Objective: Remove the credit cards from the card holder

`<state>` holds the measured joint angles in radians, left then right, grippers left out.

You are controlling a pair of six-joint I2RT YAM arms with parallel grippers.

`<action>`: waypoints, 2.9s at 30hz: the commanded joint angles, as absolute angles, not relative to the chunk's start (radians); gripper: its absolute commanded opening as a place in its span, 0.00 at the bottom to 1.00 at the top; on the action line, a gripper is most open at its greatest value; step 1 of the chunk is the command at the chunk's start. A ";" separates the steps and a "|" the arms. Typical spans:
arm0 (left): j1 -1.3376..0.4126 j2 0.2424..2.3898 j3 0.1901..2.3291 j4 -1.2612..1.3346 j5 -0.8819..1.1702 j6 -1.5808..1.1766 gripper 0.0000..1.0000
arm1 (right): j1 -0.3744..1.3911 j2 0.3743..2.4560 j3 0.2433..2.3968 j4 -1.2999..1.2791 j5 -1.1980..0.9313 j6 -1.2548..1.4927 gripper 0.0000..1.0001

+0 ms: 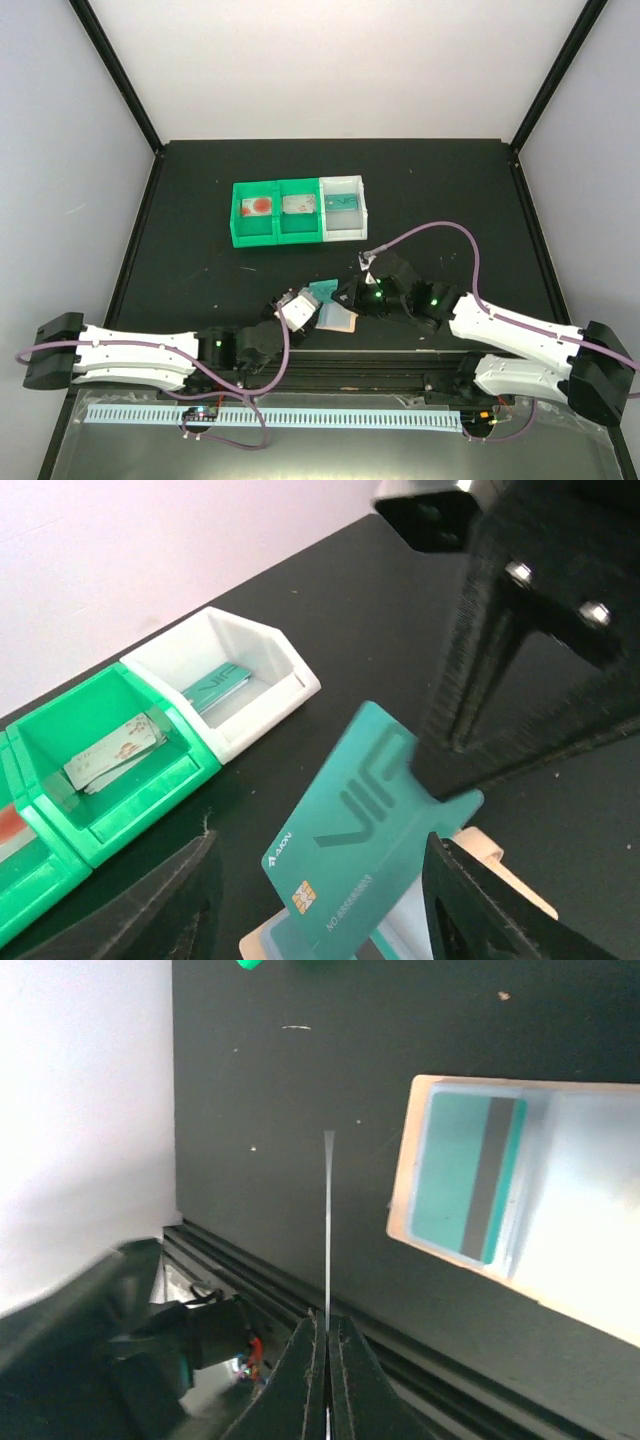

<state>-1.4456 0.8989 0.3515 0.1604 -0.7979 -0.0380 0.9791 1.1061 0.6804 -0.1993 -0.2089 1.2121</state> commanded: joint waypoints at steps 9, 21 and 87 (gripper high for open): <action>-1.253 0.631 0.341 0.047 -0.501 -0.320 0.99 | 0.973 0.985 0.589 -0.108 -0.070 0.916 0.01; -0.966 0.561 0.360 -0.015 -0.098 -0.557 0.99 | 0.943 0.945 0.594 -0.069 -0.049 0.704 0.01; -0.700 0.632 0.330 -0.173 0.054 -0.607 0.99 | 0.407 2.113 1.528 -0.267 -0.407 0.517 0.01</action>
